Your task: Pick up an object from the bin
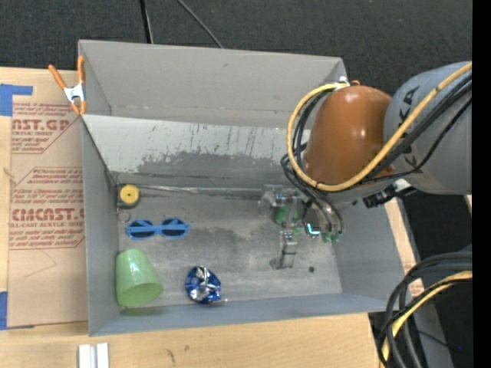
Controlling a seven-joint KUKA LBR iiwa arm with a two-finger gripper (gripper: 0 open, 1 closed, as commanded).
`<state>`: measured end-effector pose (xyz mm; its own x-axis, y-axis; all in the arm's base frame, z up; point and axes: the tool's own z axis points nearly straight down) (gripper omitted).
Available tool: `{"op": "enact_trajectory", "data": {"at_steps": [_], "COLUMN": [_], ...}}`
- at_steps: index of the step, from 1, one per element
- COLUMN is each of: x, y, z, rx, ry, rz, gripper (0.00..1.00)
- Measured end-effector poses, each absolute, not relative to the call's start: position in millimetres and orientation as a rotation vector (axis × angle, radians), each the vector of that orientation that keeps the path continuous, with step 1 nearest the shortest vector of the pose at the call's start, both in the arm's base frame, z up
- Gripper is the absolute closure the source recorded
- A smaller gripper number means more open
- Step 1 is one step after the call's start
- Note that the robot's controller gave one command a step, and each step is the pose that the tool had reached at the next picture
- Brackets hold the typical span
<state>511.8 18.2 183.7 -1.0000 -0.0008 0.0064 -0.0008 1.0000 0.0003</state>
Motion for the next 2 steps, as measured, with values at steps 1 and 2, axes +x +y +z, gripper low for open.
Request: {"op": "enact_trajectory", "data": {"at_steps": [1, 2], "x": [585.0, 577.5], "y": [24, -2], "z": [65, 100], "rx": [0.046, -0.159], "ry": [-3.140, -3.140], "rz": [0.000, 0.000], "gripper": [0.00, 0.00]}}
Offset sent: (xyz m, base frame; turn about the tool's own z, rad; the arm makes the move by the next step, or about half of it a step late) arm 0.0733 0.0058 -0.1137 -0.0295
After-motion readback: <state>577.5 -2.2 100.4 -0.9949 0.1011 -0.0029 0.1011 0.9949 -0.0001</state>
